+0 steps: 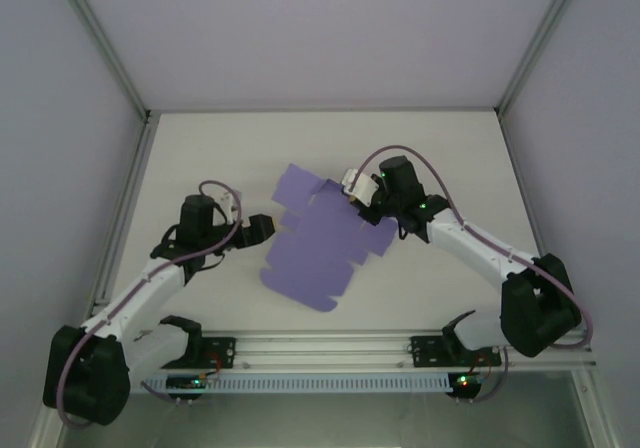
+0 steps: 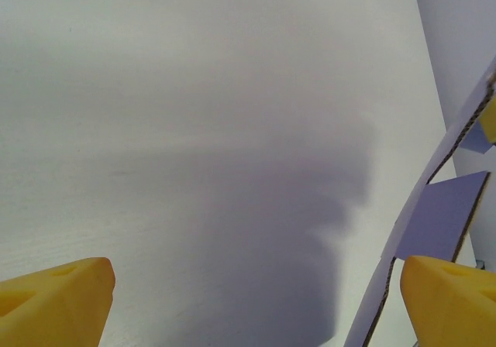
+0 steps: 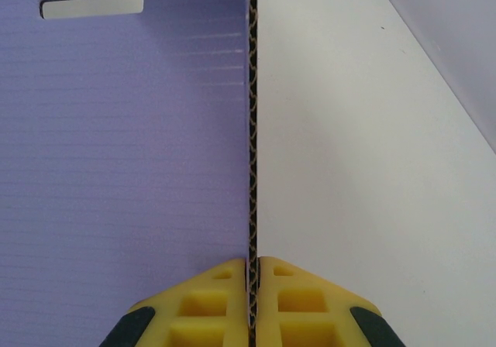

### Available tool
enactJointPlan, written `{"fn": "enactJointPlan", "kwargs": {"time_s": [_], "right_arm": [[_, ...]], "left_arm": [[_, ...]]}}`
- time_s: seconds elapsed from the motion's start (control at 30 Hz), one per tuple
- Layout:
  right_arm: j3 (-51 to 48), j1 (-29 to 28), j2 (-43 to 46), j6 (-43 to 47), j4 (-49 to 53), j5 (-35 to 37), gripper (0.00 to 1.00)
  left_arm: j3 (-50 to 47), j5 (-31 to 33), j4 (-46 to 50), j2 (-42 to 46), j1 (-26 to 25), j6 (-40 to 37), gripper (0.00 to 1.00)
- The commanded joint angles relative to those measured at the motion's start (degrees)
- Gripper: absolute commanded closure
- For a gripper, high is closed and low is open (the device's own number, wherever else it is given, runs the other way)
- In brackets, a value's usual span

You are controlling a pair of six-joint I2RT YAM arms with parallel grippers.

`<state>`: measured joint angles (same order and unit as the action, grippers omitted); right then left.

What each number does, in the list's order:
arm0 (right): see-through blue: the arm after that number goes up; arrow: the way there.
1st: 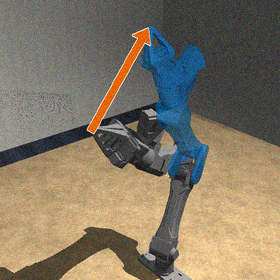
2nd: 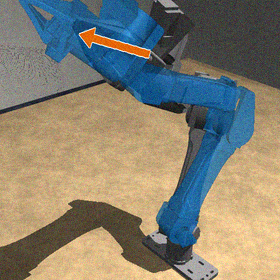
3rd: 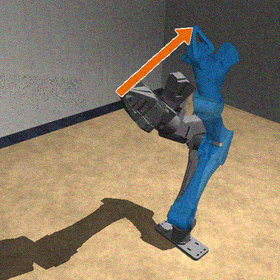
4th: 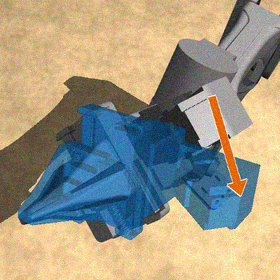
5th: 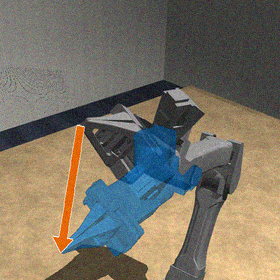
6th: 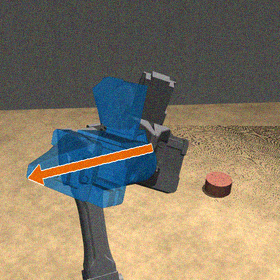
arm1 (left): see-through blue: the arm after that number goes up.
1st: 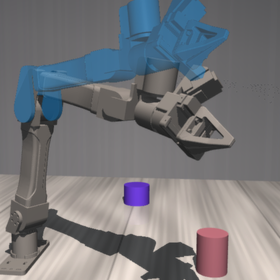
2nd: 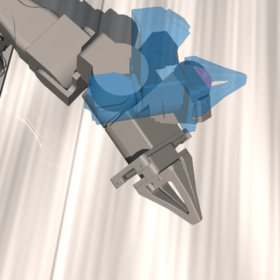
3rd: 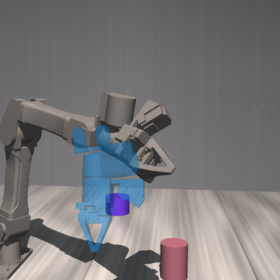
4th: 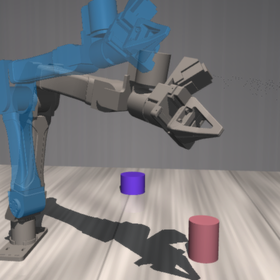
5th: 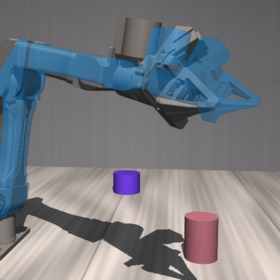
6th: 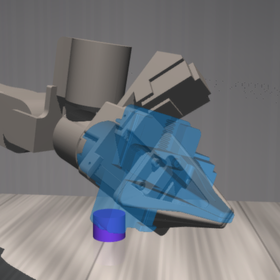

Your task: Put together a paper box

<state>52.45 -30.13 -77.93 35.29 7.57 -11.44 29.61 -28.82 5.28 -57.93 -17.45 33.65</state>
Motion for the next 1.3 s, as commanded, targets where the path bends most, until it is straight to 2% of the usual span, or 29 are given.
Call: {"fn": "enactJointPlan", "kwargs": {"time_s": [0.0,0.23,0.43,0.63,0.83,0.93,1.07,1.13,1.27], "right_arm": [[1.5,0.3,0.1,-1.3,0.7,-1.6,1.0],[1.6,0.2,-0.3,-1.8,-0.2,-0.5,1.0],[1.4,-0.8,-0.3,-2.2,-0.5,-0.1,1.0],[1.7,-1.8,-0.5,-3.6,-1.9,-0.6,1.0],[1.5,-2.8,-0.5,-5.0,-3.2,-0.9,1.0],[1.4,-3.2,-0.5,-5.4,-3.9,-1.2,1.0],[1.4,-3.8,-0.3,-5.4,-3.8,-0.5,1.0],[1.8,-4.2,-0.2,-5.4,-3.5,0.1,1.0],[2.8,-6.4,0.5,-3.8,-1.6,2.6,1.0]], "left_arm": [[-0.1,-4.3,-5.0,-3.1,0.1,-0.7,0.07],[-1.2,-12.2,-16.1,-5.5,-0.1,1.3,0.09],[-1.7,-12.9,-19.2,-6.2,-2.2,1.4,0.09],[0.0,-13.9,-24.4,-12.1,-6.1,1.9,0.13],[-0.4,-16.7,-34.1,-17.4,-6.5,6.2,0.3],[-0.2,-18.1,-36.7,-19.4,-7.0,7.2,0.42],[0.6,-17.9,-36.1,-20.6,-7.1,7.8,0.6],[1.0,-16.8,-34.8,-20.7,-7.1,7.9,0.73],[2.2,-11.4,-28.4,-20.9,-7.4,8.3,0.89]]}}
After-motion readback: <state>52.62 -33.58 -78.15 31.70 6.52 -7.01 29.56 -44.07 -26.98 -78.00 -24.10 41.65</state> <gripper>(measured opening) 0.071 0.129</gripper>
